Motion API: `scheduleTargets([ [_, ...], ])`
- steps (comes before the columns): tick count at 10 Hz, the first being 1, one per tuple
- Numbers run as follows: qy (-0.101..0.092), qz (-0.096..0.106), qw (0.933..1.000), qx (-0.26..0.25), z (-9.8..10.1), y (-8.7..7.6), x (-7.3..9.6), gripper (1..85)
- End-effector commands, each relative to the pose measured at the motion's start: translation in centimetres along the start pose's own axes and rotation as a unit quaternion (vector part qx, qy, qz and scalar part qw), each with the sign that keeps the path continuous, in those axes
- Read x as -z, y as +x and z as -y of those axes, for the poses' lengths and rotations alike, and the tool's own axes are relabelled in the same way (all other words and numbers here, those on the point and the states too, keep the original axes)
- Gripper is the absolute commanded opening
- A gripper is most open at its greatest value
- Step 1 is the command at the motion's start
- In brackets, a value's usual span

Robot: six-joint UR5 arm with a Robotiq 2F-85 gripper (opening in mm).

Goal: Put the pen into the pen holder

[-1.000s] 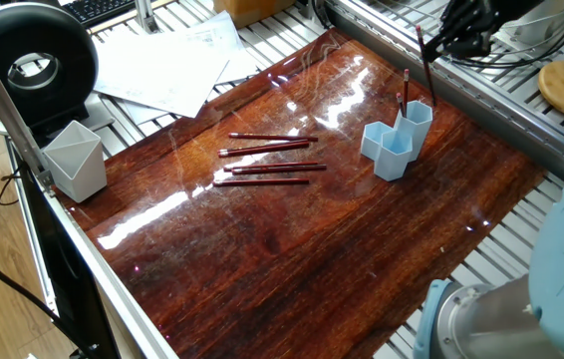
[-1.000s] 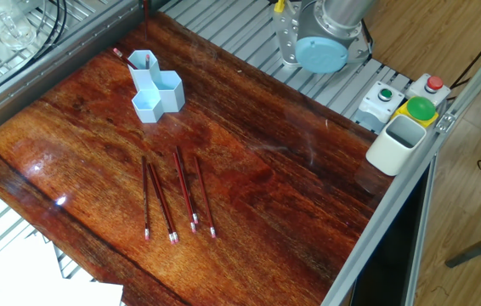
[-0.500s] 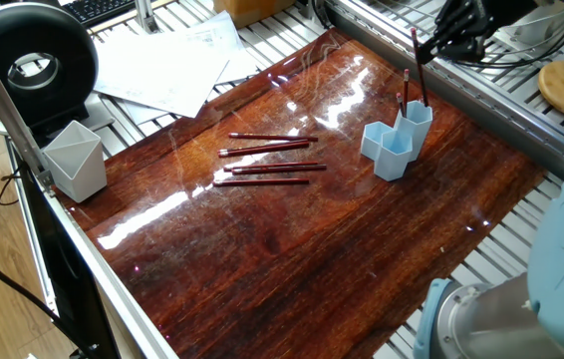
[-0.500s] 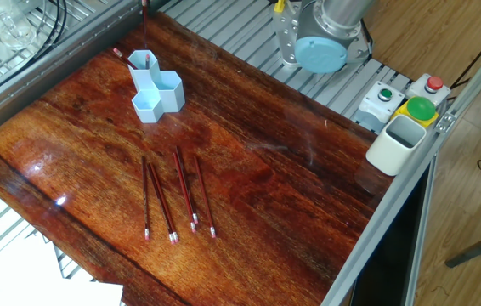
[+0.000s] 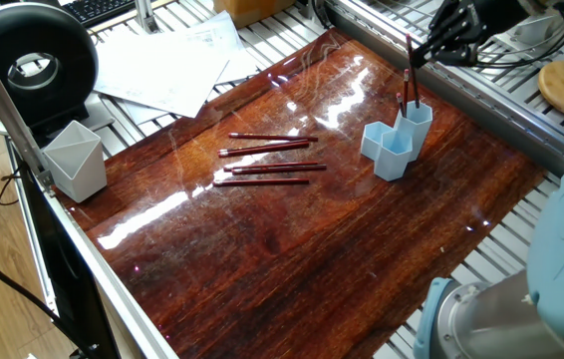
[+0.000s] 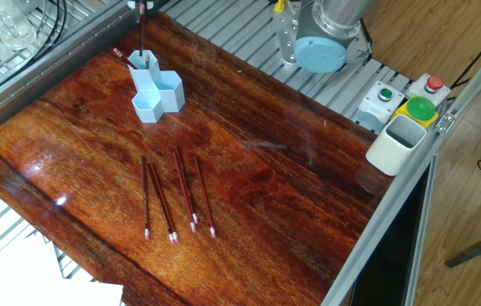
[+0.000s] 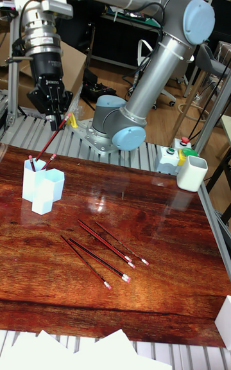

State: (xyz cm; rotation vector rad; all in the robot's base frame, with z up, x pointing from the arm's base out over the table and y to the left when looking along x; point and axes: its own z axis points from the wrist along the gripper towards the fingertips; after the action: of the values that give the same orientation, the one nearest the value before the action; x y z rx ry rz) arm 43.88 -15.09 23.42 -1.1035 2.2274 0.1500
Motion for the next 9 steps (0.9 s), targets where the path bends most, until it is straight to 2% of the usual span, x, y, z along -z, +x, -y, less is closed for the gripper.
scheduleTargets([
  [1,0.008,0.015,0.9998,0.009,0.4,0.3,-1.0,1.0],
  [4,0.012,0.026,0.9995,0.013,0.6,0.8,-2.1,1.0],
  [9,0.018,0.028,0.9993,0.018,1.0,1.7,-2.9,1.0],
])
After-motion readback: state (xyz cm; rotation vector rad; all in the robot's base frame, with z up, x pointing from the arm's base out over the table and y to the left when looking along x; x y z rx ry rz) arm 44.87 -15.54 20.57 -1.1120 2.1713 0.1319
